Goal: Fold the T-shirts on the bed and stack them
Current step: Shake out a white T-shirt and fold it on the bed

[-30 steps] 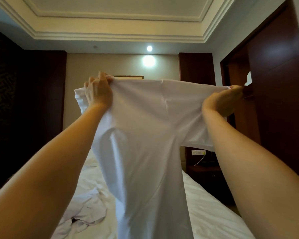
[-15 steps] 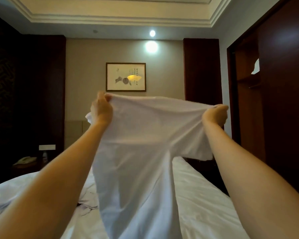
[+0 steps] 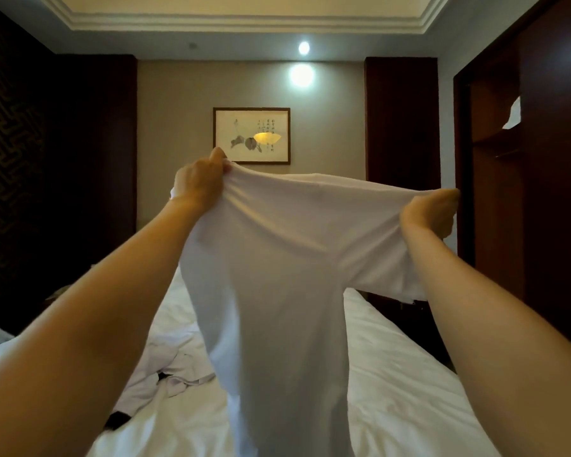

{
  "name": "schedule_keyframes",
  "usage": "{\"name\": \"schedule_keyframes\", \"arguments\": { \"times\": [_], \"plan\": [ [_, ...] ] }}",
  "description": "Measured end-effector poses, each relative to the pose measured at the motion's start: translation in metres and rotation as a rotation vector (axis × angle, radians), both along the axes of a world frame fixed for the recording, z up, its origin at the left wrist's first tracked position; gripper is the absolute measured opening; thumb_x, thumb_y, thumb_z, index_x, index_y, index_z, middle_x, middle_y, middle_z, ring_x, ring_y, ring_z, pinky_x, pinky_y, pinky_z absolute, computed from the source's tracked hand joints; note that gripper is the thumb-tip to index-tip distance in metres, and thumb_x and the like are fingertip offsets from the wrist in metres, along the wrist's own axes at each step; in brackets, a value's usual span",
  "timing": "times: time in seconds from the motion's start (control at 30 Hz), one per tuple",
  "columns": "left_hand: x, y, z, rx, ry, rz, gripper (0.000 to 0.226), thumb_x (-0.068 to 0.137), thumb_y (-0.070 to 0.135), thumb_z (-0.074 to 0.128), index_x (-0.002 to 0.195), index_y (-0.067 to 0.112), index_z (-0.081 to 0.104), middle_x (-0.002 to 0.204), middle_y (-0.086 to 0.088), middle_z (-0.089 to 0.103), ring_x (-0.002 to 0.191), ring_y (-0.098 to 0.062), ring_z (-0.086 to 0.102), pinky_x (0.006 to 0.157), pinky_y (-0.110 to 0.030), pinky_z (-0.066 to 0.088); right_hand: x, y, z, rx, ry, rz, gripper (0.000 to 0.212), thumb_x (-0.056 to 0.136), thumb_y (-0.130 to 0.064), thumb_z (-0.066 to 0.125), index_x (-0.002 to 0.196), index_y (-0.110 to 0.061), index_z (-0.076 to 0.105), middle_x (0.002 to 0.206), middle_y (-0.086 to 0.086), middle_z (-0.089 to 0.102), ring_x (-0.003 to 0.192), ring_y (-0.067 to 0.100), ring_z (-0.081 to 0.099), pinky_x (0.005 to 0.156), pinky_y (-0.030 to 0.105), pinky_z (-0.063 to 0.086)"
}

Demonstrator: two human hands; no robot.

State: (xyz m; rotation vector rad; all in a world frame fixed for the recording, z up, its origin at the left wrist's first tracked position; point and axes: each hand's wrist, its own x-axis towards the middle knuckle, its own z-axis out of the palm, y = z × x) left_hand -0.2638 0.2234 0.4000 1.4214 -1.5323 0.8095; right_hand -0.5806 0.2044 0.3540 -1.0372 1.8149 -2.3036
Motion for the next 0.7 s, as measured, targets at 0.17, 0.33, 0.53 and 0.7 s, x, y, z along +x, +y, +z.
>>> {"name": "schedule_keyframes", "arguments": {
  "times": [0.17,0.33,0.53,0.7],
  "plan": [
    [-0.009,0.005,0.016,-0.211,0.050,0.010,0.029,0.103,0.025,0.030,0.113,0.005,0.047,0.100,-0.023,0.064,0.086,-0.041,0.062,0.079,-0.045,0.049,0.002,0.006,0.022,-0.145,-0.035,-0.110,0.033,0.102,-0.016,0.029,0.130,-0.007,0.042,0.131,0.011,0.050,0.113,0.026,0.056,0.074,0.028,0.038],
    [-0.020,-0.005,0.030,-0.157,0.011,0.147,0.027,0.102,0.019,0.029,0.115,0.003,0.047,0.103,-0.023,0.062,0.093,-0.040,0.060,0.075,-0.043,0.041,0.007,-0.006,0.042,-0.166,-0.023,-0.117,0.034,0.101,-0.014,0.030,0.132,-0.006,0.040,0.133,0.012,0.048,0.114,0.028,0.054,0.076,0.032,0.039],
    [-0.019,-0.079,-0.045,0.362,-0.116,0.203,0.026,0.099,0.013,0.031,0.121,0.011,0.046,0.123,-0.017,0.057,0.112,-0.037,0.054,0.090,-0.041,0.040,0.014,-0.083,-0.037,0.086,-0.032,-0.070,0.030,0.101,-0.011,0.030,0.127,-0.002,0.042,0.130,0.019,0.050,0.113,0.037,0.054,0.084,0.045,0.043],
    [-0.019,-0.161,-0.134,0.550,-0.104,0.146,0.025,0.097,0.007,0.032,0.119,0.008,0.044,0.121,-0.020,0.057,0.110,-0.037,0.055,0.083,-0.038,0.038,0.016,-0.149,-0.129,0.324,-0.063,-0.061,0.032,0.099,-0.006,0.032,0.129,0.002,0.041,0.131,0.022,0.048,0.117,0.041,0.050,0.088,0.049,0.041]
  ]
}}
